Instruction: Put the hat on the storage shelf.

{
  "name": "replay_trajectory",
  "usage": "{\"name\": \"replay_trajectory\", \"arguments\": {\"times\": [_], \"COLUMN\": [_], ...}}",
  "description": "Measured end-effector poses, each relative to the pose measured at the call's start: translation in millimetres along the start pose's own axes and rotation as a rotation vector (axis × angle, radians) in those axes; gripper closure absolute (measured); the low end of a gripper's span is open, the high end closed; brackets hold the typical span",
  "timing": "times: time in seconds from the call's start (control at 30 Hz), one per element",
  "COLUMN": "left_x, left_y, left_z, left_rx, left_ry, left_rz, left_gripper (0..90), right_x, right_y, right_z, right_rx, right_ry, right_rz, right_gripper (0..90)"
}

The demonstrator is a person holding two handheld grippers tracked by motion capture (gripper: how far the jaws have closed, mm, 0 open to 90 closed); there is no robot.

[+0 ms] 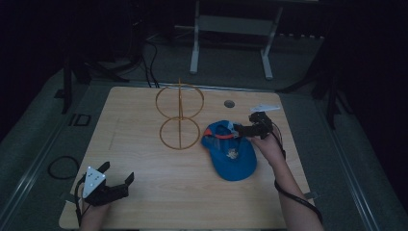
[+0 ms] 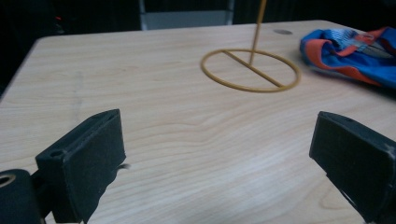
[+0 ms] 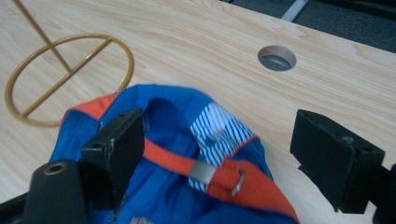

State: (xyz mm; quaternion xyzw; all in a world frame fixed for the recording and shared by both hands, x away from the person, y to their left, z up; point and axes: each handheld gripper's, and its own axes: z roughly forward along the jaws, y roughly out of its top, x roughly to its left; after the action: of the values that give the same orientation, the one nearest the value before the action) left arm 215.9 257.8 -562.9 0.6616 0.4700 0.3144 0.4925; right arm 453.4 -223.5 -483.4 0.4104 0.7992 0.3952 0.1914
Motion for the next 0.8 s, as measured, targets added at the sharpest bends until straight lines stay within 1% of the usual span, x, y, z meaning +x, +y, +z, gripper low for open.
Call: {"name": "replay_trajectory", "arguments": {"times": [0.03, 0.07, 0.1, 0.13, 0.17, 0.23, 0.27, 0.3, 0.33, 0.37, 0.5, 0.6, 0.63, 0.73, 0.8], "left_x": [-0.8, -2.2, -3.5, -3.9, -4.6, -6.9, -7.6, -7.9, -8.0, -8.0, -4.6, -4.5, -4.7, -5.6, -5.8], "left_y": [0.3, 0.4, 0.6, 1.0, 0.9, 0.4, 0.2, -0.1, -0.1, -0.1, -0.4, -1.5, -1.6, -1.8, -2.1], "left_z": [0.1, -0.1, -0.1, 0.3, 0.8, 1.5, 1.7, 1.7, 1.7, 1.7, 1.8, 2.8, 3.3, 4.4, 5.0], "left_rx": [0.006, 0.008, 0.012, 0.024, 0.029, 0.033, 0.036, 0.037, 0.038, 0.038, 0.037, 0.046, 0.05, 0.055, 0.053], "left_ry": [-0.015, -0.017, -0.018, -0.035, -0.042, -0.048, -0.042, -0.047, -0.05, -0.044, -0.056, -0.057, -0.064, -0.063, -0.058], "left_rz": [0.004, 0.012, 0.019, 0.022, 0.025, 0.038, 0.048, 0.047, 0.046, 0.044, 0.02, 0.023, 0.02, 0.026, 0.024], "left_gripper": [3.8, 3.7, 3.7, 3.8, 3.7, 3.8, 3.7, 3.7, 3.7, 3.7, 3.7, 3.7, 3.7, 3.7, 3.7], "right_x": [-0.3, -0.4, -0.4, -0.8, -1.5, -2.8, -3.2, -3.5, -4.0, -4.4, -5.5, -5.0, -5.1, -6.4, -6.6], "right_y": [1.6, 2.9, 3.9, 4.8, 5.4, 6.6, 7.0, 7.2, 6.9, 6.4, 3.5, -0.6, -2.4, -7.4, -11.5], "right_z": [3.6, 7.4, 11.2, 15.1, 18.7, 24.6, 27.5, 30.8, 34.0, 37.5, 49.4, 56.8, 59.0, 63.7, 67.4], "right_rx": [0.005, 0.012, 0.021, 0.03, 0.039, 0.047, 0.053, 0.058, 0.065, 0.081, 0.117, 0.147, 0.155, 0.178, 0.201], "right_ry": [0.007, 0.017, 0.017, 0.018, 0.024, 0.029, 0.032, 0.024, 0.023, 0.019, 0.01, 0.003, 0.007, 0.012, 0.002], "right_rz": [-0.001, -0.003, -0.006, -0.01, -0.01, -0.002, -0.001, -0.009, -0.012, -0.015, -0.008, -0.018, -0.018, -0.017, -0.028], "right_gripper": [17.5, 17.5, 17.5, 17.5, 17.5, 17.6, 17.6, 17.8, 20.1, 21.2, 21.7, 22.2, 22.7, 22.7, 22.7]}}
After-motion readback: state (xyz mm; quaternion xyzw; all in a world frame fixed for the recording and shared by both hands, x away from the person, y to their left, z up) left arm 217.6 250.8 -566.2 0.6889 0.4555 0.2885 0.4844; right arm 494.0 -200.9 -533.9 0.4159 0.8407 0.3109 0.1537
